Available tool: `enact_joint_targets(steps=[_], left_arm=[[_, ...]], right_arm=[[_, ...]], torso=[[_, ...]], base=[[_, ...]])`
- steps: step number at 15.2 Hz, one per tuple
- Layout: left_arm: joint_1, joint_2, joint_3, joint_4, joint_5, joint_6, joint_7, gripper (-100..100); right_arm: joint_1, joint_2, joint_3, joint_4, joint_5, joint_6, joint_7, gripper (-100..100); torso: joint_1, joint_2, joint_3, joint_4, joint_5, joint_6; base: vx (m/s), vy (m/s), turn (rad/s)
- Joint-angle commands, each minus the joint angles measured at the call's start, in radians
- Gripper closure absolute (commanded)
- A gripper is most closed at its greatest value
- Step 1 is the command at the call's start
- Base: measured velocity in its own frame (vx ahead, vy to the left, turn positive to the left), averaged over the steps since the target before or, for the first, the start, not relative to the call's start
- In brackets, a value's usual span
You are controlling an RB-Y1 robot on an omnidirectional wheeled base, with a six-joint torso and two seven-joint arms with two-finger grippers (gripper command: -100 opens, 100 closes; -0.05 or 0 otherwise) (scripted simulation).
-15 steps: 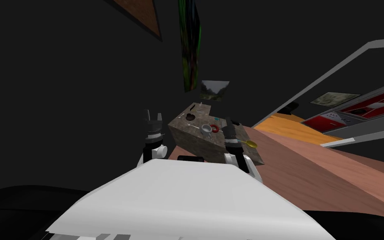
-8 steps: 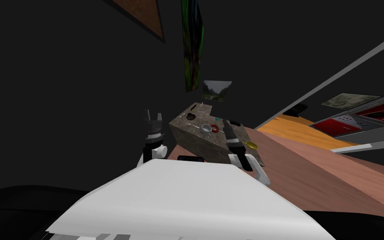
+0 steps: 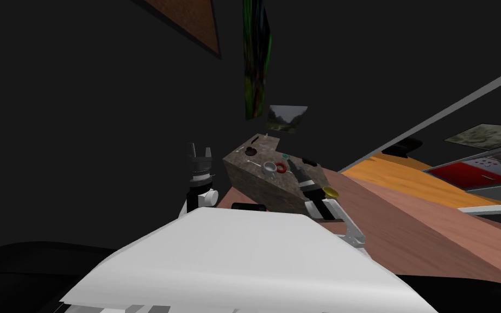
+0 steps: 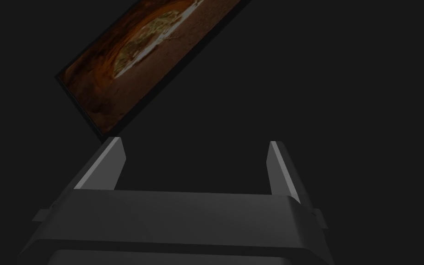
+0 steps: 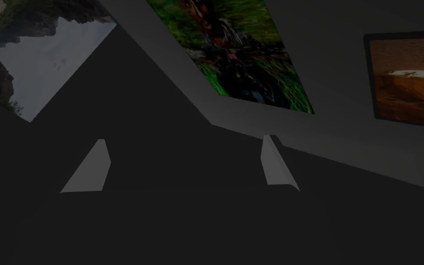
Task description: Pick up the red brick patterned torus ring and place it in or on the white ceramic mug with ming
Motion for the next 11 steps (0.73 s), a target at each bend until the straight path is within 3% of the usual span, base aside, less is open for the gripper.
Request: enact_joint_targets(steps=[1, 8, 10, 11], left_arm=[[0.0, 0.0, 0.0, 0.0, 0.0, 0.0, 0.0, 0], [0.0, 0.0, 0.0, 0.0, 0.0, 0.0, 0.0, 0], [0.0, 0.0, 0.0, 0.0, 0.0, 0.0, 0.0, 0], [0.0, 0.0, 0.0, 0.0, 0.0, 0.0, 0.0, 0]], right_arm=[[0.007, -0.042, -0.007, 0.018, 0.023, 0.002, 0.029, -100], [0.024, -0.21, -0.029, 0.122, 0.125, 0.036, 0.15, -100], [0.024, -0.237, -0.029, 0.122, 0.125, 0.036, 0.15, -100], [0.032, -0.274, -0.033, 0.151, 0.149, 0.041, 0.182, -100]], torso=[[0.0, 0.0, 0.0, 0.0, 0.0, 0.0], [0.0, 0.0, 0.0, 0.0, 0.0, 0.0], [0.002, -0.001, 0.0, 0.0, 0.0, 0.0], [0.002, -0.001, -0.001, 0.0, 0.0, 0.0]], base=[[-0.032, -0.04, 0.117], [-0.029, -0.036, 0.115], [-0.015, -0.01, 0.111], [-0.008, 0.008, 0.149]])
